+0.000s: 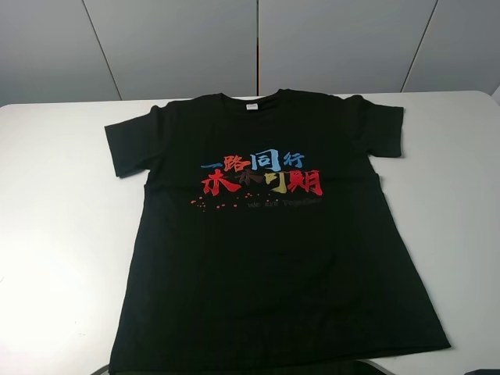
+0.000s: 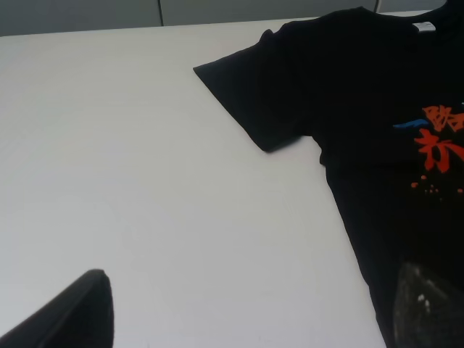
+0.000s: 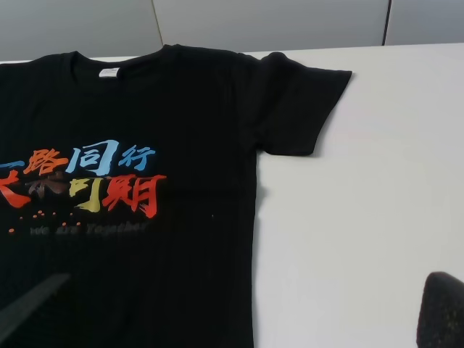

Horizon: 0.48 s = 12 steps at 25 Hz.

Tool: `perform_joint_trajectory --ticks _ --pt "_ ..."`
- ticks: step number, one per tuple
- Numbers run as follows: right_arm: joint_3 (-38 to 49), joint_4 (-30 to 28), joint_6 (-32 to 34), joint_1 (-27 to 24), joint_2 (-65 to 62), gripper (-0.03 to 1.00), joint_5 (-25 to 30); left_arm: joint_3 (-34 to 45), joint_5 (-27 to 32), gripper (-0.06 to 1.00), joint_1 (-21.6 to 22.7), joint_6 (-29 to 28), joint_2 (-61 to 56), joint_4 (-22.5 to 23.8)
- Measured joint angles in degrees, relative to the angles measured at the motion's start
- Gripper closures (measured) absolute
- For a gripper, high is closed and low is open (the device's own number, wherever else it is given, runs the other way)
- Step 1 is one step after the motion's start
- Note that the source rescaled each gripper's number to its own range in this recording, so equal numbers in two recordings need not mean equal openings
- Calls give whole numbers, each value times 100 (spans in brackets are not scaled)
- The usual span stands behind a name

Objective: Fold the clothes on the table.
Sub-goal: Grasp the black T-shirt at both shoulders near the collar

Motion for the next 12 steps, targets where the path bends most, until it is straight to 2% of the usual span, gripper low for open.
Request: perform_joint_trajectory --ticks 12 --pt "0 0 0 0 0 -3 0 0 0 -6 0 0 0 0"
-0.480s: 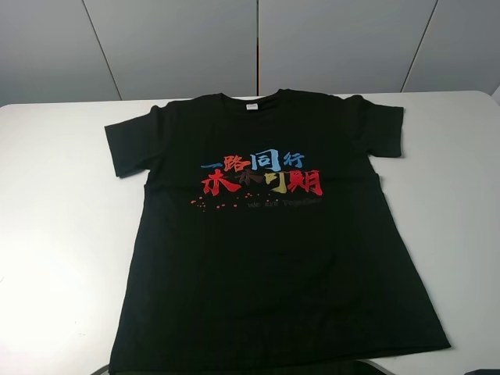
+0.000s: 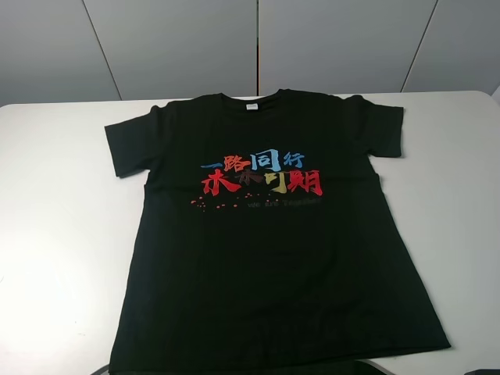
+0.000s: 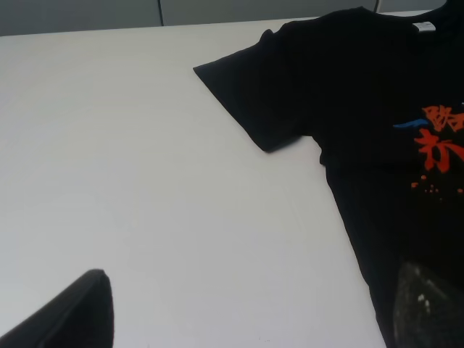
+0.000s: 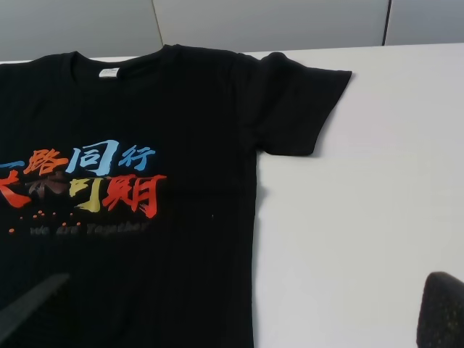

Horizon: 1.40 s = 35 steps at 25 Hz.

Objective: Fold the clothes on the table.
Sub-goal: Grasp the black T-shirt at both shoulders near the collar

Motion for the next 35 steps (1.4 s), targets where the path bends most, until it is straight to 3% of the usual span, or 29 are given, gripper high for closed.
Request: perform_joint_trajectory --ticks 24,35 --pt "0 10 0 0 0 -3 -25 0 0 -6 0 0 0 0" --pt "-161 498 68 0 215 -3 12 -351 -124 -6 0 0 423 -113"
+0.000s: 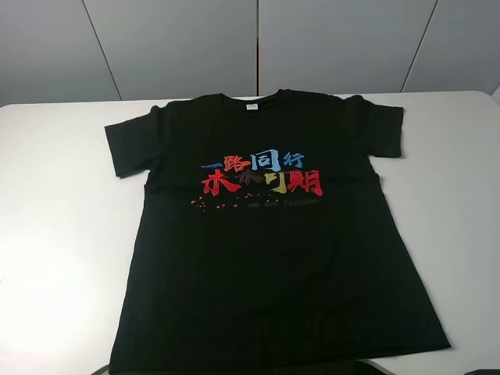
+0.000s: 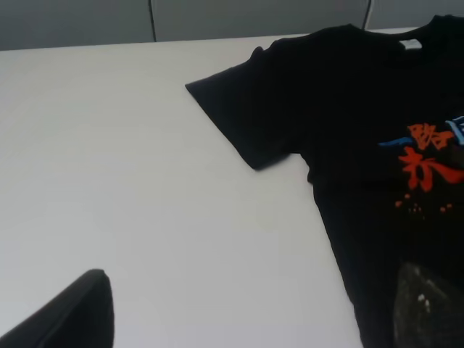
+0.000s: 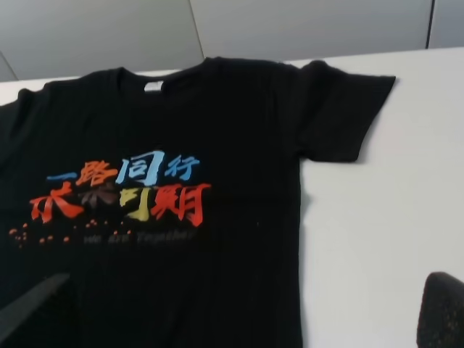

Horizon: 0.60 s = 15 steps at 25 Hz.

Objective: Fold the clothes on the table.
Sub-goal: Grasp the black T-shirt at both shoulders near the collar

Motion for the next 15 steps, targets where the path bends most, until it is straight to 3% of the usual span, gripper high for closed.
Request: perform_joint_trajectory --ticks 4,7,11,15 --pt "-587 0 -113 0 1085 -3 6 -748 -122 -6 0 349 1072 -9" --pt "-1091 -23 -532 0 2088 -3 -266 -1334 -180 -6 0 946 2105 -27" --pt "-1602 115 -1369 0 3675 -3 -818 -2162 -186 -6 0 1955 3596 -128" --pt "-2157 581 -2714 0 5349 -3 -885 -2932 27 -6 0 3652 5152 -907"
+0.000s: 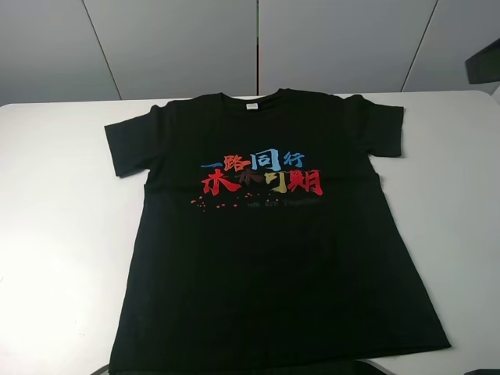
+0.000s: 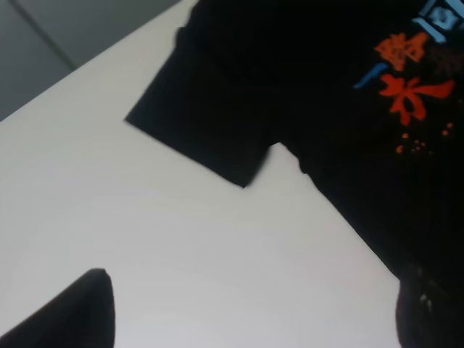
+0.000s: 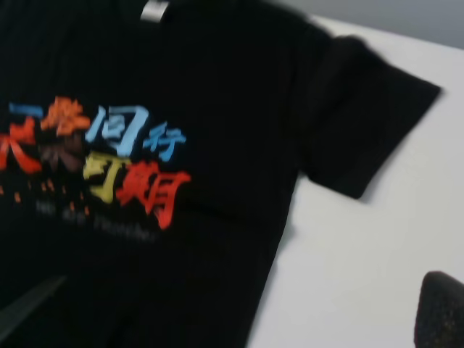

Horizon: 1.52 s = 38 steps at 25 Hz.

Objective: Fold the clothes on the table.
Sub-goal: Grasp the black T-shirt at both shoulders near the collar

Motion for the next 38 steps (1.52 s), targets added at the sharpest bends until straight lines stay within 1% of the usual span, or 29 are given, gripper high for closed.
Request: perform_joint_trajectory --ticks 2,4,6,9,11,14,17,19,21,24,27,34,38 --pt "-263 55 -511 0 720 -3 99 -183 -60 -6 0 979 714 -379" --pt "-465 95 -876 0 1328 -3 232 -257 -242 -6 0 1696 1280 -648" --pt "-600 103 -1189 0 1878 -3 287 -301 -354 -6 0 2279 1862 -785" --pt "-659 103 -1556 128 2469 -3 287 -311 -428 -6 -95 2838 2662 -855" --pt "-659 103 -1717 325 2763 -3 287 -311 -619 -6 -331 2979 3163 -820" --pt "-659 103 -1817 647 3118 -3 200 -311 -1088 -6 -888 3058 3806 -539" --pt "-659 103 -1860 855 3308 -3 121 -311 -1565 -6 -1406 2873 4385 7" --pt "-659 78 -1860 882 3371 -3 80 -311 -1809 -6 -1573 2718 4729 365" --pt "-659 6 -1860 882 3386 -3 31 -311 -1904 -6 -1677 2684 5046 539" --pt "-664 -38 -1860 882 3386 -3 9 -311 -1987 -6 -1835 2678 5504 592" --pt "-664 -38 -1860 882 3386 -3 9 -311 -2229 -6 -1965 2596 5813 606" --pt "-664 -38 -1860 882 3386 -3 9 -313 -2634 -6 -2015 2524 5932 667" --pt "-664 -38 -1764 882 3386 -3 -39 -323 -2589 -6 -2015 2017 5932 680"
